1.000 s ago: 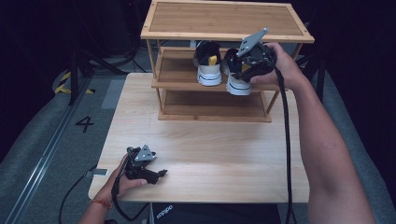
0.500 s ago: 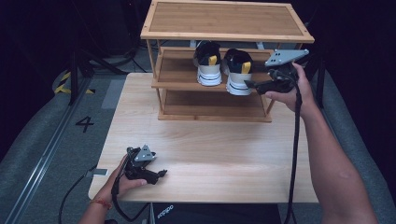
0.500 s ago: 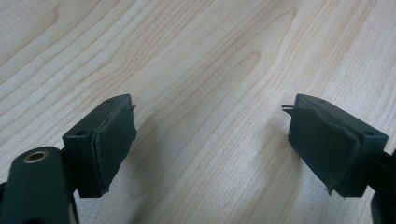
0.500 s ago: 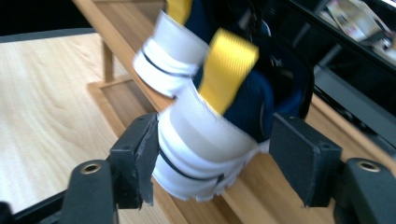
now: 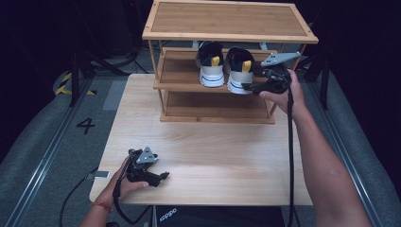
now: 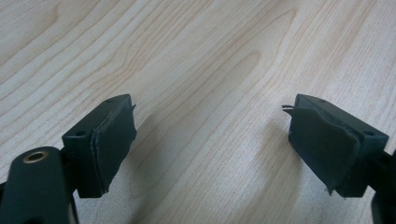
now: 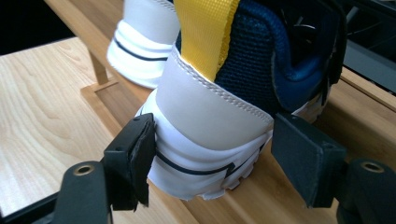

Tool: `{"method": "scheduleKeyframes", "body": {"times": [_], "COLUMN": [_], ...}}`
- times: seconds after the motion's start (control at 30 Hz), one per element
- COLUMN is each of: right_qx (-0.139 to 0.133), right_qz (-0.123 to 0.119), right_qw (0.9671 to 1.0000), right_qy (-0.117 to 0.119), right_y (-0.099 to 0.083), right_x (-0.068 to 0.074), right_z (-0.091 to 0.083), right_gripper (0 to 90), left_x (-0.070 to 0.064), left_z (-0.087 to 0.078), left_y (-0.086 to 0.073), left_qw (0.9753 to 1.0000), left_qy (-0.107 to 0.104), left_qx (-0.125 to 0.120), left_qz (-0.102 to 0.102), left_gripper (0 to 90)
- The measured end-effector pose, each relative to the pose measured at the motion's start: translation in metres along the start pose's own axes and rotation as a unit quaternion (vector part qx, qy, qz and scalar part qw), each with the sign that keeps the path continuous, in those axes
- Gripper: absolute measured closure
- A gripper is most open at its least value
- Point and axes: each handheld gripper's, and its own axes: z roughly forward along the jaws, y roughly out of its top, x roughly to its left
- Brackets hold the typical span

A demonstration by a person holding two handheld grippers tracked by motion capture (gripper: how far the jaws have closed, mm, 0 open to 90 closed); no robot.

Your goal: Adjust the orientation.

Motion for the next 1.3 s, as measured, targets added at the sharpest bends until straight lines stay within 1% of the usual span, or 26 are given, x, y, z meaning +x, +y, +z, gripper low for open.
{"method": "scheduleKeyframes", "body": {"times": [0.1, 0.17, 0.4, 0.47, 0.57, 0.67, 0.73, 0.77, 0.8, 0.83, 0.9, 0.93, 0.97, 1.07, 1.1, 1.17, 1.23, 1.3], "right_qx": [0.009, 0.014, 0.011, 0.012, 0.017, 0.017, 0.016, 0.019, 0.026, 0.027, 0.024, 0.024, 0.025, 0.031, 0.033, 0.036, 0.037, 0.044], "right_qz": [-0.003, -0.009, -0.016, -0.016, -0.02, -0.015, -0.015, -0.012, -0.018, -0.025, -0.03, -0.03, -0.029, -0.04, -0.047, -0.047, -0.047, -0.054], "right_qw": [0.9999, 0.9998, 0.9998, 0.9997, 0.9994, 0.9994, 0.9993, 0.9992, 0.999, 0.9988, 0.9988, 0.9988, 0.9988, 0.9983, 0.9978, 0.9976, 0.9977, 0.9972], "right_qy": [-0.004, -0.009, -0.01, -0.011, -0.02, -0.025, -0.03, -0.032, -0.031, -0.032, -0.031, -0.031, -0.029, -0.03, -0.033, -0.034, -0.031, -0.026], "right_y": [0.006, 0.009, 0.012, 0.012, 0.013, 0.013, 0.013, 0.013, 0.012, 0.013, 0.014, 0.014, 0.014, 0.012, 0.01, 0.006, 0.001, -0.007], "right_x": [-0.005, -0.007, -0.014, -0.014, -0.015, -0.013, -0.012, -0.011, -0.007, -0.005, -0.002, -0.002, 0.0, 0.006, 0.007, 0.009, 0.011, 0.016], "right_z": [0.007, 0.013, 0.023, 0.024, 0.028, 0.031, 0.031, 0.03, 0.025, 0.022, 0.014, 0.014, 0.01, -0.001, -0.005, -0.01, -0.015, -0.02], "right_gripper": [32.1, 32.6, 32.5, 32.5, 31.7, 28.9, 30.1, 32.1, 34.8, 34.8, 34.8, 34.8, 34.7, 33.6, 33.6, 33.3, 33.2, 32.7], "left_x": [0.0, 0.0, 0.0, 0.0, 0.0, 0.0, 0.0, 0.0, 0.0, 0.0, 0.0, 0.0, 0.0, 0.0, 0.0, 0.0, 0.0, 0.0], "left_z": [0.0, 0.0, 0.0, 0.0, 0.0, 0.001, 0.001, 0.001, 0.001, 0.001, 0.001, 0.001, 0.001, 0.001, 0.001, 0.001, 0.001, 0.001], "left_y": [0.0, 0.0, 0.0, 0.0, 0.0, 0.0, 0.0, 0.0, 0.0, 0.0, 0.0, 0.0, 0.0, 0.0, 0.0, 0.0, 0.0, 0.0], "left_qw": [1.0, 1.0, 1.0, 1.0, 1.0, 1.0, 1.0, 1.0, 1.0, 1.0, 1.0, 1.0, 1.0, 1.0, 1.0, 1.0, 1.0, 1.0], "left_qy": [-0.001, -0.002, -0.001, -0.001, -0.001, -0.002, -0.002, -0.002, -0.002, -0.002, -0.002, -0.002, -0.002, -0.002, -0.002, -0.001, -0.001, -0.001], "left_qx": [0.0, 0.001, -0.001, 0.0, 0.0, 0.0, 0.0, 0.0, 0.0, 0.0, 0.0, 0.0, 0.0, 0.0, 0.0, 0.0, 0.0, 0.0], "left_qz": [0.001, 0.001, 0.001, 0.001, 0.001, 0.001, 0.001, 0.001, 0.001, 0.001, 0.001, 0.001, 0.001, 0.001, 0.001, 0.001, 0.001, 0.001], "left_gripper": [15.2, 15.2, 15.2, 15.2, 15.1, 14.9, 14.9, 14.9, 14.9, 14.9, 14.9, 14.9, 14.9, 14.9, 14.9, 14.9, 14.9, 14.9]}}
